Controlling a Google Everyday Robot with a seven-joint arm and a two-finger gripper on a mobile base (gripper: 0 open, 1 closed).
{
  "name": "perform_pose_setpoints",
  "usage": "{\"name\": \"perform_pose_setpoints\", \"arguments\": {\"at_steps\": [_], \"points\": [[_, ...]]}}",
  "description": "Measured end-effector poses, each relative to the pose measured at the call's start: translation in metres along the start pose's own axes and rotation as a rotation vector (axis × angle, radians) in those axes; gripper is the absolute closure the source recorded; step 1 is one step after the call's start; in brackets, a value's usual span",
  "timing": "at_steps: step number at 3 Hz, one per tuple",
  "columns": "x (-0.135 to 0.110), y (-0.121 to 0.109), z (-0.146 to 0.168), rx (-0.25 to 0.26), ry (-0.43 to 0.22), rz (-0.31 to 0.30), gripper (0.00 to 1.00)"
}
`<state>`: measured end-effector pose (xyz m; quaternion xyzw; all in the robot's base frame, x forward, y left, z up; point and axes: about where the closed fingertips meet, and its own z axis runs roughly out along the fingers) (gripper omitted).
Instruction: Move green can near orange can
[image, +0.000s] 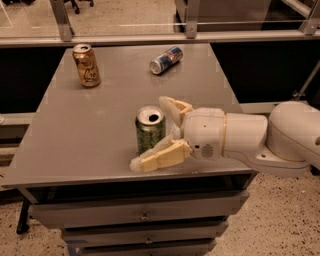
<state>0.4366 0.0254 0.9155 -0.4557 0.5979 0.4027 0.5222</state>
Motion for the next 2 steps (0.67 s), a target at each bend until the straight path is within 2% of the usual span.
{"name": "perform_pose_setpoints", "arguments": {"at_steps": [2], "points": [[0.027,-0.01,-0.004,0.04,0.022,-0.026,0.0]]}}
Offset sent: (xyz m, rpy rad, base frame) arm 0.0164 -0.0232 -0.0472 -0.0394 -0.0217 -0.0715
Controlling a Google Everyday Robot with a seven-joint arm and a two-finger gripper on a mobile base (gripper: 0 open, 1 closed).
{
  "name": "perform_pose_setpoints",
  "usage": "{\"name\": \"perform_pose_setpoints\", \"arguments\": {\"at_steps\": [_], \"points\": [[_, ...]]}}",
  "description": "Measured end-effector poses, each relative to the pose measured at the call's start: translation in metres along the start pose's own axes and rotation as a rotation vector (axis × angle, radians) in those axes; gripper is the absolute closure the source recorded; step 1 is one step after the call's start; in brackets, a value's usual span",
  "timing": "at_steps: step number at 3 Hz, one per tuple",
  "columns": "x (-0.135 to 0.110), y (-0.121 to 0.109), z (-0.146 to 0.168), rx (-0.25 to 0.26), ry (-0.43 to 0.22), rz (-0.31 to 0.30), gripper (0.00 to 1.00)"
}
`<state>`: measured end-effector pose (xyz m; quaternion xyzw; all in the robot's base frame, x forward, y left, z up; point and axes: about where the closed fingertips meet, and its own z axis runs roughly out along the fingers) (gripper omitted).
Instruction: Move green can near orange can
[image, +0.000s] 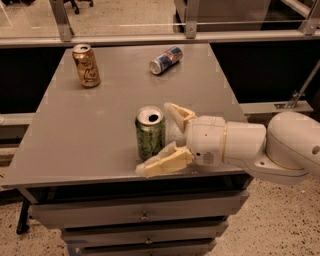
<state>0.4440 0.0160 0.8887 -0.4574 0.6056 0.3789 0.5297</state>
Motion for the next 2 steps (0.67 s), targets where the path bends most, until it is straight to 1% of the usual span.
{"name": "perform_pose_setpoints", "arguments": {"at_steps": [1,2], "points": [[0.0105,-0.0014,0.0041,0.006,-0.004,0.013,0.0],[0.0183,-0.0026,0.0097,0.013,-0.008,0.043,0.18]]}}
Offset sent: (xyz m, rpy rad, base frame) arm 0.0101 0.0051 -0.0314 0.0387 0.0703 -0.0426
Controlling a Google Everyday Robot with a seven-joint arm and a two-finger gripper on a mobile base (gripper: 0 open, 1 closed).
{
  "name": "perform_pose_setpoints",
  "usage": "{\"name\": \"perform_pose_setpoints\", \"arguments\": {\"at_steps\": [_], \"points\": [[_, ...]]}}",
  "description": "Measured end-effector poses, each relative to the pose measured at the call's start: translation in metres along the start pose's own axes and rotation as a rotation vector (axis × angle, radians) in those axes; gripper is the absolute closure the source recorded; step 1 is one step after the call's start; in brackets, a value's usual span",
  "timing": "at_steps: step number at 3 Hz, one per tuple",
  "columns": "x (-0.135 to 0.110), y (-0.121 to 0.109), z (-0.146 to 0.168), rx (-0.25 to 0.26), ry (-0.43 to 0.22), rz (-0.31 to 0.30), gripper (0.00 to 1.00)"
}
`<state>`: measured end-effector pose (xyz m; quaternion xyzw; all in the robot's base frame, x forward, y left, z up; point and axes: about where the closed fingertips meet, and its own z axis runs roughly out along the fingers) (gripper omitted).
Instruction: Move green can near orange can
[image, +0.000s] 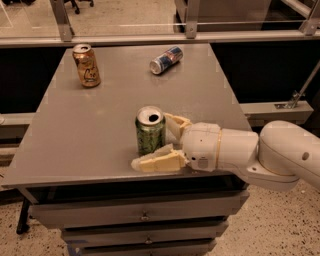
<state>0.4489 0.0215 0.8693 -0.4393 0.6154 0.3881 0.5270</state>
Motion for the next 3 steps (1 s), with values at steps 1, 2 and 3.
{"name": "perform_pose_setpoints", "arguments": {"at_steps": [1,2,3], "points": [[0.003,-0.002,0.002,0.012,0.002,0.023,0.41],[0.002,-0.01,-0.001,0.037,0.011,0.037,0.65],[-0.01,-0.03,-0.006,0.076,0.026,0.033,0.87]]}}
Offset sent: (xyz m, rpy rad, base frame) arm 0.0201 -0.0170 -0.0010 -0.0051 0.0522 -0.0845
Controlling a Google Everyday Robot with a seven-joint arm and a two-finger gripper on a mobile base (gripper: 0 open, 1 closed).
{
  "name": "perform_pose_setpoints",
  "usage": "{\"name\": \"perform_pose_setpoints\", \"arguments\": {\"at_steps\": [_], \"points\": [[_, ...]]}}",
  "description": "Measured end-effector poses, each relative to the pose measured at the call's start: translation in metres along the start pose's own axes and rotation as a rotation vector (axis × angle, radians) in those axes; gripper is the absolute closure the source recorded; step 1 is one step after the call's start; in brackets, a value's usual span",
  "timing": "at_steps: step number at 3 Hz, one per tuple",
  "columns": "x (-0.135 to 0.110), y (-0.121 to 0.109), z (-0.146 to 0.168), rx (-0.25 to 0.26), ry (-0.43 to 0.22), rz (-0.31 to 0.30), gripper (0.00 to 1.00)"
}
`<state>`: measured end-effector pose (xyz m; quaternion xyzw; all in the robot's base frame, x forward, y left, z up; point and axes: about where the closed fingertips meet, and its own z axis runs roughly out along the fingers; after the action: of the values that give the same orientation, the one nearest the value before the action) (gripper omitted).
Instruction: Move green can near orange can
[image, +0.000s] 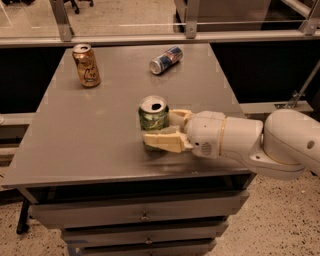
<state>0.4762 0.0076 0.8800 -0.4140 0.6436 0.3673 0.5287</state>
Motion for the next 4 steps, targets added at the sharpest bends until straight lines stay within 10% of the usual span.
{"name": "perform_pose_setpoints", "arguments": {"at_steps": [4], "points": [[-0.028,-0.022,0.031,0.025,-0.076,-0.005,1.0]]}}
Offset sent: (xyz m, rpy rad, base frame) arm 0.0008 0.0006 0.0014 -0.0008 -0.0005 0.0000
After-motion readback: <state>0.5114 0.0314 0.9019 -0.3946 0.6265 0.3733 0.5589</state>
